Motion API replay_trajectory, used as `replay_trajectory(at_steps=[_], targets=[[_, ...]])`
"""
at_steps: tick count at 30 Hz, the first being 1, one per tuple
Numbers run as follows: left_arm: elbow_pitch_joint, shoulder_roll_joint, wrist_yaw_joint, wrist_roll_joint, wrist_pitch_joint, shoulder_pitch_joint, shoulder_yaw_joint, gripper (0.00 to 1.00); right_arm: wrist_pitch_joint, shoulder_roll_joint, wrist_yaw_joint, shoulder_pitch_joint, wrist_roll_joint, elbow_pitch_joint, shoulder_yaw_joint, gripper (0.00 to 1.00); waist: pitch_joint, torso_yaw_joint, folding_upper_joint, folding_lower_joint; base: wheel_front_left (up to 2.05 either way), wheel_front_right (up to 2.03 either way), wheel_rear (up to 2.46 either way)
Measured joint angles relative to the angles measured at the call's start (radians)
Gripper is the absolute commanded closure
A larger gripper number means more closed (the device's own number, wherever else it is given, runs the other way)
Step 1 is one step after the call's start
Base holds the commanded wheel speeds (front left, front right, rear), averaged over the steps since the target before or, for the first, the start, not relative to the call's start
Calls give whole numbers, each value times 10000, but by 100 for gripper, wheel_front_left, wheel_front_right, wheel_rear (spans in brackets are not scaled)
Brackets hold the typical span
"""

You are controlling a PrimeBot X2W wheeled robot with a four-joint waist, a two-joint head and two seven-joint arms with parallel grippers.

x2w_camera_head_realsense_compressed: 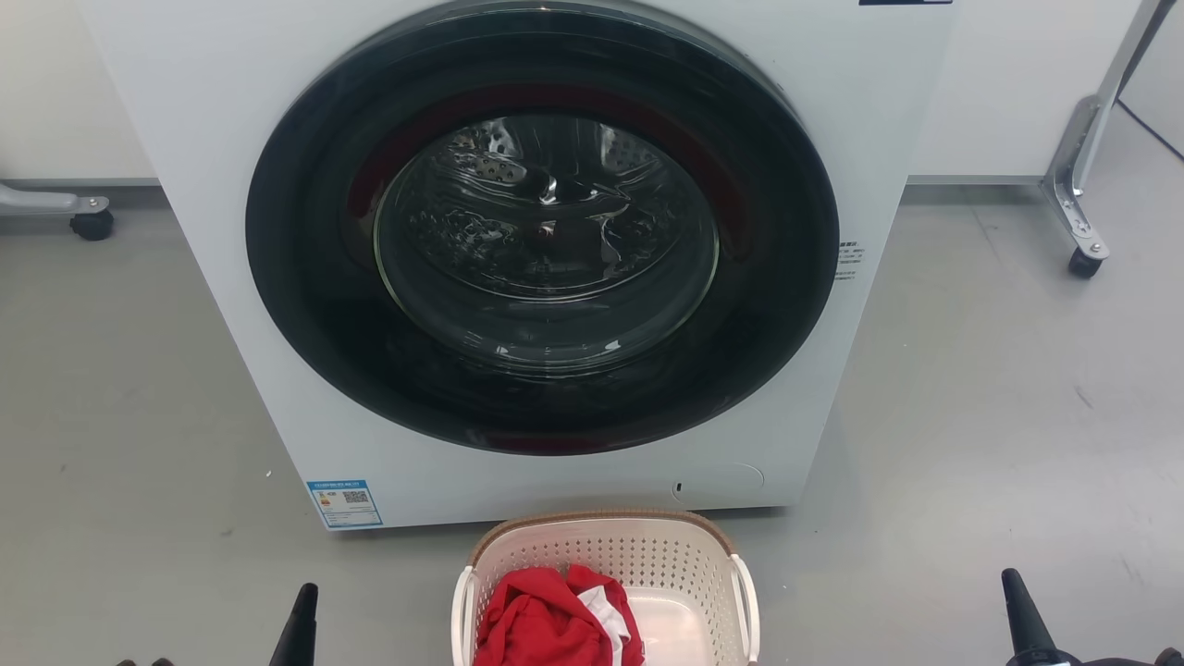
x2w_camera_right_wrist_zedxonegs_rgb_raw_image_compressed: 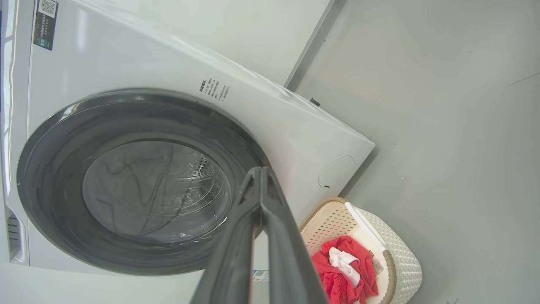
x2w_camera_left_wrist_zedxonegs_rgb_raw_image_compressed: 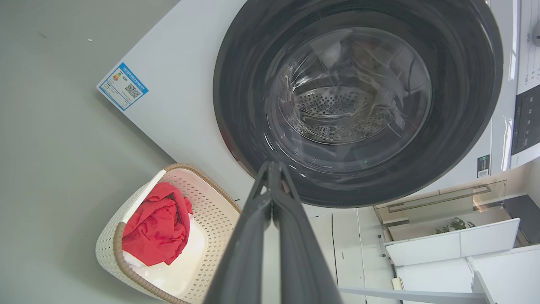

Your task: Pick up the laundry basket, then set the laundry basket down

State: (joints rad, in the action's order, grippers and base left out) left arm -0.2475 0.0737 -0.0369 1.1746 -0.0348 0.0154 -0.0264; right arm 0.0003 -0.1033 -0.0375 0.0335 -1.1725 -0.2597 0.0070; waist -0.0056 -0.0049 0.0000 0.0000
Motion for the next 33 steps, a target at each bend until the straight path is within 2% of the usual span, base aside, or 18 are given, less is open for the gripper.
replay_trajectory(at_steps=[33], targets=[[-451,-307,-865,4203,-786,642,1177,100,1131,587,-828,578,-4232,-389,-1400,100,74,49,0,0,0,0,0]])
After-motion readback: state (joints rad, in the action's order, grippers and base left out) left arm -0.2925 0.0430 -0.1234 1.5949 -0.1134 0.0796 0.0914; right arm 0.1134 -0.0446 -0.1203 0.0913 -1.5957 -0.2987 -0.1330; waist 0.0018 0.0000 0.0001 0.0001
